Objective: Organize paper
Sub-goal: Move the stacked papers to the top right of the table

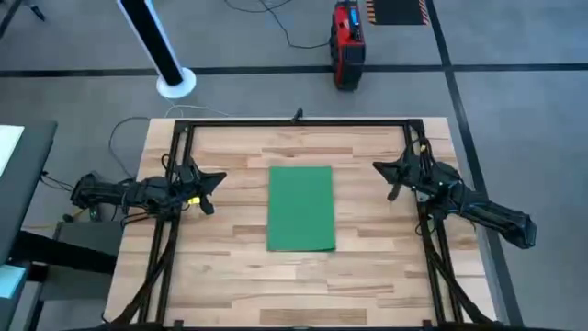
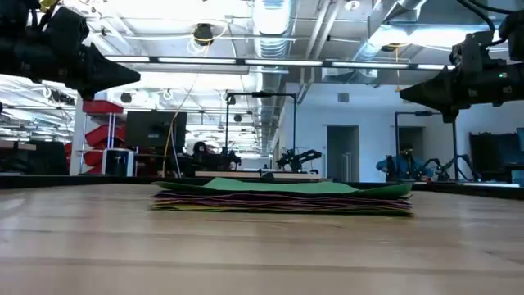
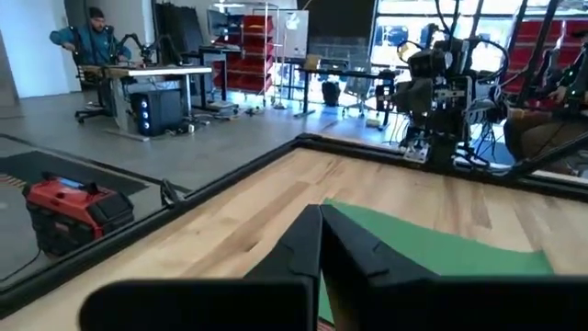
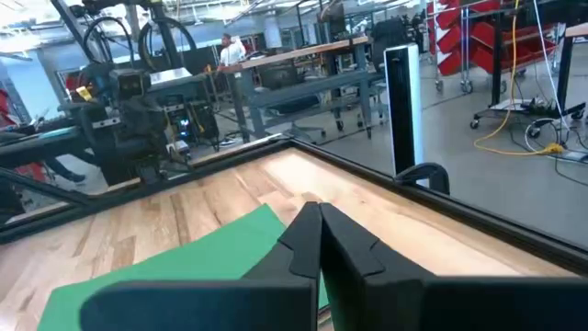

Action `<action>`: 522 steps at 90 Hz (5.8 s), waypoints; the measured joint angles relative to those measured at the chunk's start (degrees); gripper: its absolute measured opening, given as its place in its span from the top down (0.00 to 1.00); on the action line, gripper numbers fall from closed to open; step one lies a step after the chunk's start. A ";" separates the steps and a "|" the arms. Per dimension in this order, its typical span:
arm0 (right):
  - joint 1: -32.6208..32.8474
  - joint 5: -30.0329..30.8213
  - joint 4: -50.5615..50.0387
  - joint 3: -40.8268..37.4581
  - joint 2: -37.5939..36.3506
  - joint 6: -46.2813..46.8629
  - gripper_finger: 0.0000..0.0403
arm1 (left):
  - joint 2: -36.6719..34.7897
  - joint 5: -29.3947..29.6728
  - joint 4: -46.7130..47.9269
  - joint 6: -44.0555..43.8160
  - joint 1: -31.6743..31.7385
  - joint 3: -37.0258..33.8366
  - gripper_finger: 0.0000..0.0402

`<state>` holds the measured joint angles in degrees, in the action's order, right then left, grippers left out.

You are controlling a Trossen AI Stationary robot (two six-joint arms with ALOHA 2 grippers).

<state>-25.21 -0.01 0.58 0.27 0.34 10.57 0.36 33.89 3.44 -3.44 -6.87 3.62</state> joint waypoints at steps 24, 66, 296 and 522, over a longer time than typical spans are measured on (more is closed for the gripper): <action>0.00 -0.02 1.79 0.00 0.01 0.00 1.00 | 0.00 0.92 0.13 -0.11 0.01 0.02 1.00; 0.00 -0.02 2.50 0.18 0.00 -2.03 1.00 | 9.33 -6.27 -1.79 -12.44 0.02 0.74 1.00; -3.34 -1.15 -2.64 9.20 9.19 -16.78 1.00 | 100.98 -29.79 8.89 30.19 11.70 55.69 1.00; 5.25 -5.05 9.55 19.26 38.66 -17.11 1.00 | 135.53 -35.77 -3.37 26.77 17.74 89.88 1.00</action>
<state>-19.97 -5.06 10.13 19.53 39.00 -6.55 135.90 -1.88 0.08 23.33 10.86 93.49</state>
